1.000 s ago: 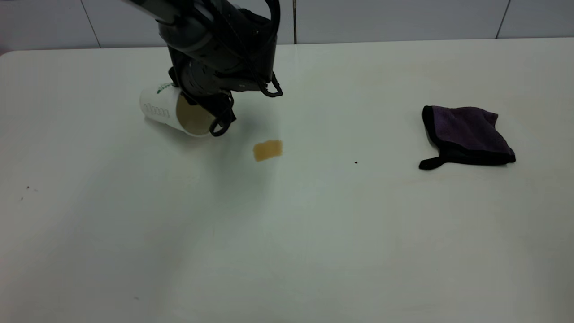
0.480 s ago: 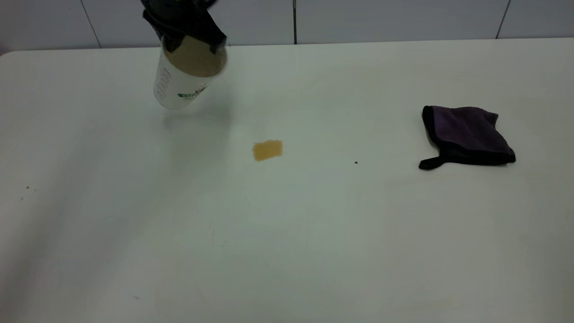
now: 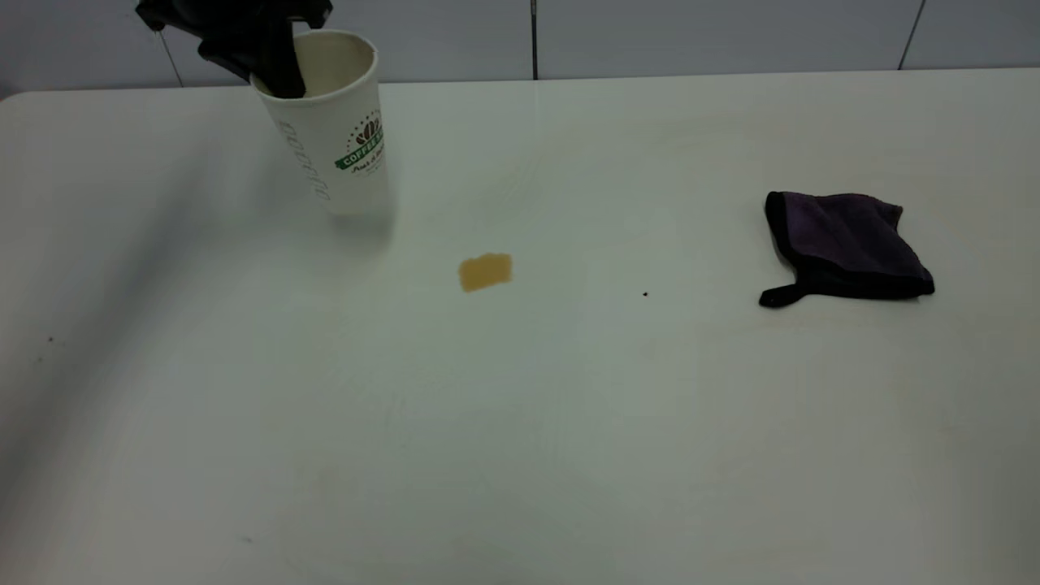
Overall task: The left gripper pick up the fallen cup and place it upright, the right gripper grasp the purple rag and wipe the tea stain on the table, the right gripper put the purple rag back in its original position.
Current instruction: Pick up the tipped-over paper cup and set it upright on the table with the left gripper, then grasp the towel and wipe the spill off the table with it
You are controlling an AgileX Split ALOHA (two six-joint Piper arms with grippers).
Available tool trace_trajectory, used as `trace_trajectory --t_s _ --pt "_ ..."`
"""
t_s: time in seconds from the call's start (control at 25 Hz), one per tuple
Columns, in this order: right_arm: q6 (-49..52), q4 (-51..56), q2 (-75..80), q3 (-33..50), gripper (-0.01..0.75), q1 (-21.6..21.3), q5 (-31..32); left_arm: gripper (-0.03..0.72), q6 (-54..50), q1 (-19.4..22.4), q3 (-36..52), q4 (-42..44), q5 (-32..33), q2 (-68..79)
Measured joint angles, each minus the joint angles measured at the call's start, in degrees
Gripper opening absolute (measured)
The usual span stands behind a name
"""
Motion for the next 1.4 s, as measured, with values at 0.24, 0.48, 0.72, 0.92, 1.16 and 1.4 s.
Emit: trace_trajectory --t_s 0.24,0.48,0.72,0.92,1.16,1.4 --pt "0.0 0.0 0.0 0.0 0.239 0.0 0.0 0.0 2.4 3.3 0.0 -3.6 -0.3 2.3" --pt "0.0 0.0 0.0 0.0 0.239 0.0 0.0 0.064 4.0 3.8 0.0 -4.5 -0.4 4.4" --pt "0.0 0.0 0.0 0.0 0.239 0.0 0.0 0.185 4.1 3.8 0.0 -4.6 -0.4 5.2" --pt "0.0 0.0 0.0 0.0 0.239 0.0 0.0 0.361 4.1 3.8 0.0 -4.6 -0.6 5.2" --pt "0.0 0.0 0.0 0.0 0.239 0.0 0.0 0.597 4.1 3.8 0.0 -4.7 0.7 3.7" --pt "0.0 0.0 0.0 0.0 0.239 0.0 0.0 0.658 3.8 3.9 0.0 -4.7 4.6 -6.5"
